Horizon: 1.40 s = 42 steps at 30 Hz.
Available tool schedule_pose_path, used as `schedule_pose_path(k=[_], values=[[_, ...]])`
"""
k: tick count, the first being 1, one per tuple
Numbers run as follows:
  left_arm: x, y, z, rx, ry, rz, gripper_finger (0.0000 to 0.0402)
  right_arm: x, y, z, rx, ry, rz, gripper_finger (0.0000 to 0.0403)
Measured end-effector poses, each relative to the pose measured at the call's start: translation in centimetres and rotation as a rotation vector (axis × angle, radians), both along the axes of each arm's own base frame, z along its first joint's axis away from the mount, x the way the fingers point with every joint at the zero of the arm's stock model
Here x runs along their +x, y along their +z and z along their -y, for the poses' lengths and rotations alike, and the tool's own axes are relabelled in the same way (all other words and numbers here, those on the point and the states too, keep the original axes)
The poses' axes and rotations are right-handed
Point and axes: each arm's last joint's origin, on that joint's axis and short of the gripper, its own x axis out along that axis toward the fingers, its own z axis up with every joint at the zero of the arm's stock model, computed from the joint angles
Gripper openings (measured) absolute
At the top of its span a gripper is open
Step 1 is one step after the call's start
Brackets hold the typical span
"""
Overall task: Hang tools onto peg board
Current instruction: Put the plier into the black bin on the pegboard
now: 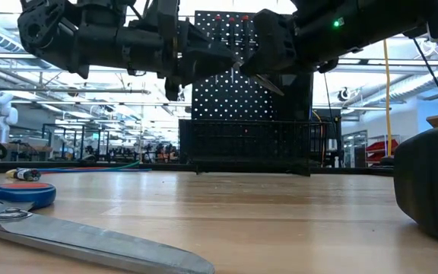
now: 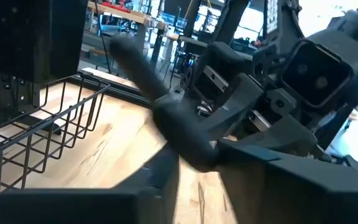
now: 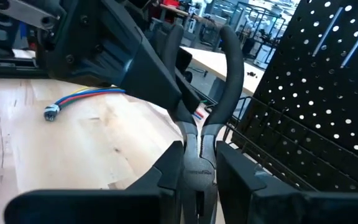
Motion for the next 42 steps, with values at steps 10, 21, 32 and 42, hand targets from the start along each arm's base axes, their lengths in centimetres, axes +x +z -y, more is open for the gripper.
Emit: schedule_pose_path(k=[10, 21, 32, 42], values=[[0.0, 0.0, 0.1, 0.027, -0.016, -0.009, 0.004, 0.2, -0.1, 0.3, 0.003, 0.022, -0.015, 0.0062], [-0.1, -1.1, -0.2, 0.105, 0.02, -0.118, 0.004, 0.0, 0.8, 0.3, 0.001, 0.093, -0.029, 0.023], [-0.3, -0.4, 0.6, 0.225, -0.27, -0.101, 0.004, -3.0, 5.3, 1.1, 0.261, 0.38, -0.079, 0.0259], [-0.3, -0.1, 1.7, 0.297, -0.492, -0.054, 0.004, -2.1, 6.1, 0.6, 0.344, 0.565, 0.046, 0.0254]])
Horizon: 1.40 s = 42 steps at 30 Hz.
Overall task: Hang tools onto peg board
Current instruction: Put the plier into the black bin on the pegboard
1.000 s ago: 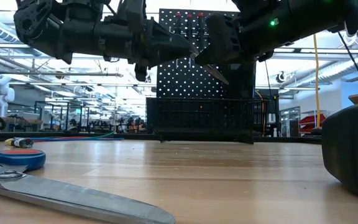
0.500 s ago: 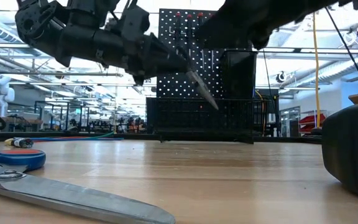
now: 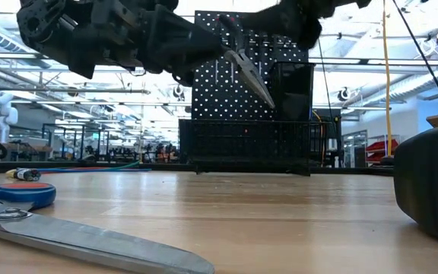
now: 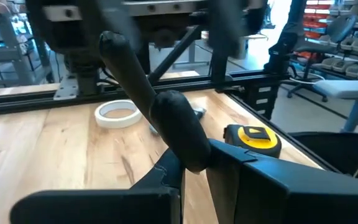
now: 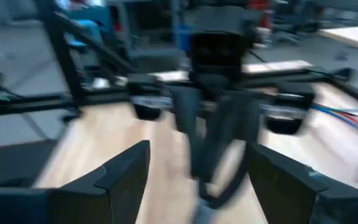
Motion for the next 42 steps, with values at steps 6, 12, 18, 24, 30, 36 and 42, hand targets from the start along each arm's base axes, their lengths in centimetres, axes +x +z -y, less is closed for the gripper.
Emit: schedule_pose_path(k=[6, 12, 18, 24, 30, 36, 42], values=[[0.0, -0.1, 0.0, 0.001, 0.002, -0.008, 0.004, 0.7, -0.4, 0.6, 0.016, 0.017, 0.013, 0.0254], [0.0, -0.1, 0.1, 0.023, 0.002, -0.001, 0.004, 0.9, -0.4, 1.0, 0.019, 0.01, 0.013, 0.0254], [-0.1, -0.8, 0.1, 0.042, 0.011, -0.071, 0.004, 0.9, 0.0, 1.1, -0.007, -0.004, 0.042, 0.0254], [-0.2, -0.7, 0.4, 0.078, -0.031, -0.042, 0.004, 0.7, -0.3, 1.1, -0.02, -0.065, 0.013, 0.0254], [-0.1, -0.1, 0.7, 0.074, -0.038, 0.012, 0.004, 1.3, -1.3, 1.2, 0.049, 0.024, -0.02, 0.0254], [0.1, 0.1, 0.8, 0.075, -0.014, 0.012, 0.004, 2.4, -2.6, 1.3, 0.072, 0.043, 0.002, 0.0253], [0.1, -0.2, 0.8, 0.08, -0.015, -0.025, 0.004, 2.6, -2.9, 1.6, 0.073, 0.031, -0.004, 0.0217]])
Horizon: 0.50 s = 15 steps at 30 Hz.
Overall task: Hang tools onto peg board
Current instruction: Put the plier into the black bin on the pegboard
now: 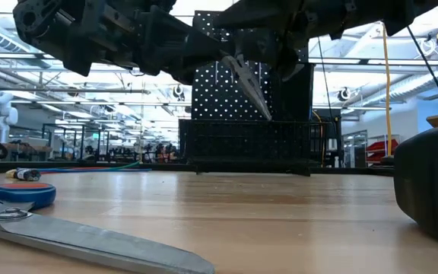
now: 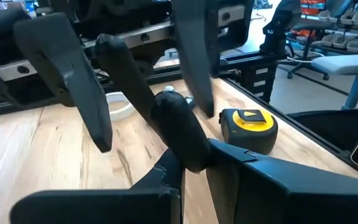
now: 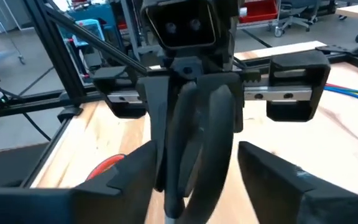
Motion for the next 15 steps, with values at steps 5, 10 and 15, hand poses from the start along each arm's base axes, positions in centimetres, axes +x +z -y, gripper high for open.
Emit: schedule_pose_path(k=[5, 10, 15], values=[[-0.02, -0.14, -0.04, 0.003, 0.002, -0.015, 0.004, -0.05, -0.05, 0.04, -0.004, -0.001, -0.012, 0.0151], [-0.01, -0.22, -0.12, 0.012, 0.042, -0.019, 0.0042, -0.09, -0.26, 0.11, -0.018, -0.005, -0.033, 0.0049], [0.0, -0.42, -0.34, 0.016, 0.112, -0.04, 0.0117, -0.12, -0.27, 0.13, -0.047, -0.006, -0.037, 0.0031]])
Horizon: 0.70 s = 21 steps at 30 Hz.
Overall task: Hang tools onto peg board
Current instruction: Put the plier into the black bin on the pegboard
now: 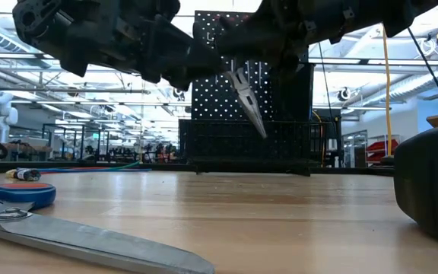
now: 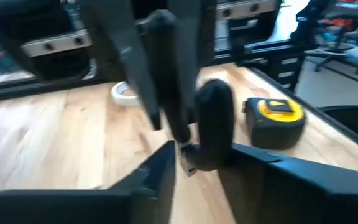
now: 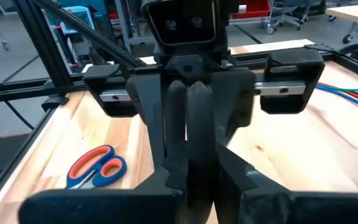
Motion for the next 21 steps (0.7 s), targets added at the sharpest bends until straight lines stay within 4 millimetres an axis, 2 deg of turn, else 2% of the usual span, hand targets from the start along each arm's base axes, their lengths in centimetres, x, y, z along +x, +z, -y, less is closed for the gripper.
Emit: schedule_pose_path(k=[4, 8, 13, 15, 18, 21], values=[[0.0, -0.1, -0.2, -0.028, 0.067, -0.017, 0.0178, 0.0, 0.1, 0.0, -0.027, -0.019, 0.009, 0.0031], [0.1, -0.1, -0.7, -0.048, 0.139, -0.024, 0.0216, -0.6, 1.1, 0.0, -0.07, -0.076, 0.024, 0.0031], [0.1, 0.0, -1.4, -0.055, 0.189, -0.039, 0.0229, -2.3, 3.3, -0.8, -0.158, -0.151, 0.046, 0.0031], [-0.1, 0.1, -1.7, -0.059, 0.199, -0.061, 0.0229, -3.3, 4.0, -0.9, -0.232, -0.242, 0.021, 0.0031], [-0.3, 0.1, -2.1, -0.053, 0.211, -0.103, 0.023, -5.1, 5.3, -0.3, -0.299, -0.393, -0.023, 0.0031], [-0.5, 0.2, -2.2, -0.055, 0.216, -0.109, 0.023, -6.8, 6.3, 0.5, -0.276, -0.433, -0.012, 0.0031]])
